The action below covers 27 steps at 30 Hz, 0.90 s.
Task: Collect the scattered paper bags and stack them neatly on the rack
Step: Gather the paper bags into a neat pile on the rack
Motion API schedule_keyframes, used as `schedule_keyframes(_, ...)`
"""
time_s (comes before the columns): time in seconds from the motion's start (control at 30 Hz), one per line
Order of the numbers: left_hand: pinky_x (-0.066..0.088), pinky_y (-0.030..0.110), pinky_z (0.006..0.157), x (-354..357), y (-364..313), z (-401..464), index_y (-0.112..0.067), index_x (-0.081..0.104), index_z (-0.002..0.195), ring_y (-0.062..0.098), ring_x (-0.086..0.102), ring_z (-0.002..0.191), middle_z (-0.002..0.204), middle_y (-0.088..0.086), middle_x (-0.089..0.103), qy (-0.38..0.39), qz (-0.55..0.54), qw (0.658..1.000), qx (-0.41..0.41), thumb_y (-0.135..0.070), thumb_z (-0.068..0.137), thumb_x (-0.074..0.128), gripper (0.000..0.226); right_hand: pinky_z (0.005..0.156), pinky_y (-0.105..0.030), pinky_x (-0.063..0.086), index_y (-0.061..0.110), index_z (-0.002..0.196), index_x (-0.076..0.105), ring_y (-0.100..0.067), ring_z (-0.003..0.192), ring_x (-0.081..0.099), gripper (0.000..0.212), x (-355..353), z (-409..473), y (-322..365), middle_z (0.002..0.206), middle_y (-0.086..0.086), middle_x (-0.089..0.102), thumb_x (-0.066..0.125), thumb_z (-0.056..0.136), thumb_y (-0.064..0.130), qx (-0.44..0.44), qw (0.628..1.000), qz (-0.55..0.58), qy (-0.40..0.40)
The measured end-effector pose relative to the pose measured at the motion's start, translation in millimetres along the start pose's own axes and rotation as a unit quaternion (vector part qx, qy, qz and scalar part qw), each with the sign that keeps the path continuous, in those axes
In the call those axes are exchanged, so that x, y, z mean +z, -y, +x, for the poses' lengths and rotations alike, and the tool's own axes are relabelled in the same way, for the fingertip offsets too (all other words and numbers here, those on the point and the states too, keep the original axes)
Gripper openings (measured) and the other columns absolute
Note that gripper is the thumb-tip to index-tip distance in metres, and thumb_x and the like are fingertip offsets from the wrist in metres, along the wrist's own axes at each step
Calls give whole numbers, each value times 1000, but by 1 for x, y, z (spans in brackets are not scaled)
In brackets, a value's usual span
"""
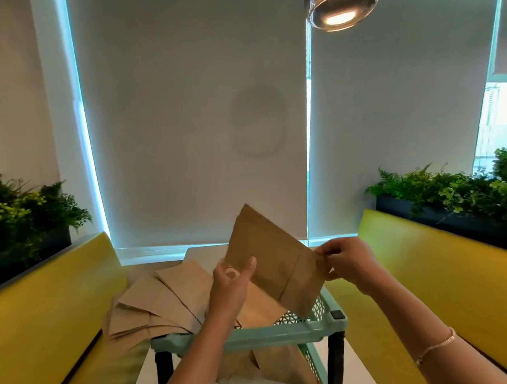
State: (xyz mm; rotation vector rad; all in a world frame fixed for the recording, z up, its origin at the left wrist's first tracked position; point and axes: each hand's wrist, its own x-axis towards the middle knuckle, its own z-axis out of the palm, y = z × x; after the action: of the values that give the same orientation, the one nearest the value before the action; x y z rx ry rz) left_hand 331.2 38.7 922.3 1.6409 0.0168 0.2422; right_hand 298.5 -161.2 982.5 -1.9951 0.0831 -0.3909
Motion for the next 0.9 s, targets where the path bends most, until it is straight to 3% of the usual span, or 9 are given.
schedule_keyframes(0.13, 51, 40, 86, 10, 1, 4, -24, 54, 112, 23, 61, 101, 113, 2, 65, 94, -150, 982, -58, -40, 81, 66, 37, 50, -25, 56, -1, 79, 63, -17, 53, 60, 15, 9, 1, -8, 70, -12, 62, 56, 83, -13, 68, 980, 181, 53)
schedule_keyframes(0.23, 53, 47, 85, 11, 1, 10, -15, 59, 110, 29, 64, 96, 103, 9, 69, 45, -238, 966, -86, -16, 75, 75, 39, 49, -23, 55, 1, 79, 60, -18, 53, 61, 12, 16, -3, -14, 71, -12, 62, 57, 85, -9, 88, 962, 247, 77)
schedule_keyframes(0.33, 49, 52, 92, 3, -1, 16, -17, 59, 106, 30, 63, 99, 106, 10, 68, 15, -230, 970, -72, -13, 71, 78, 40, 52, -24, 55, 3, 80, 59, -19, 62, 60, 9, 24, -5, -17, 74, -13, 62, 59, 89, 3, 88, 959, 247, 111)
schedule_keyframes(0.47, 48, 49, 92, -15, -1, 25, -22, 57, 97, 27, 61, 98, 102, 5, 66, -4, -200, 979, -37, -11, 77, 74, 28, 56, -24, 52, 8, 80, 59, -14, 63, 56, 12, 25, 10, -21, 74, -7, 60, 61, 90, 15, 42, 994, 82, 61)
schedule_keyframes(0.53, 48, 50, 92, -24, 3, 34, -21, 57, 97, 28, 60, 99, 104, 6, 66, -28, -199, 979, -33, -11, 79, 72, 26, 69, -28, 53, 12, 92, 61, -15, 74, 60, 12, 22, 28, -27, 88, -5, 65, 64, 88, 22, 8, 996, -88, -15)
schedule_keyframes(0.57, 48, 52, 92, -27, 6, 38, -20, 57, 99, 29, 60, 100, 106, 7, 65, -42, -199, 979, -35, -11, 80, 72, 26, 78, -31, 52, 13, 104, 61, -18, 86, 62, 23, 21, 37, -31, 99, -6, 66, 66, 86, 25, 11, 986, -160, -37)
schedule_keyframes(0.67, 50, 51, 87, -29, 16, 45, -18, 53, 106, 31, 59, 98, 107, 9, 62, -80, -193, 976, -62, -13, 82, 70, 31, 90, -30, 45, 10, 132, 45, -24, 114, 55, 61, 30, 56, -40, 128, -10, 57, 70, 82, 33, 40, 963, -266, 1)
schedule_keyframes(0.73, 51, 47, 81, -27, 26, 45, -17, 52, 109, 32, 59, 97, 108, 10, 62, -92, -192, 974, -75, -12, 83, 70, 33, 88, -28, 43, 8, 134, 39, -24, 117, 53, 71, 42, 62, -42, 131, -9, 54, 73, 79, 37, 53, 950, -305, 47)
schedule_keyframes(0.9, 52, 47, 80, -22, 40, 41, -20, 52, 110, 32, 59, 95, 106, 10, 62, -79, -191, 974, -96, -18, 84, 69, 31, 79, -30, 46, 10, 118, 46, -23, 105, 58, 45, 63, 64, -46, 116, -7, 59, 68, 82, 25, 60, 927, -369, 36)
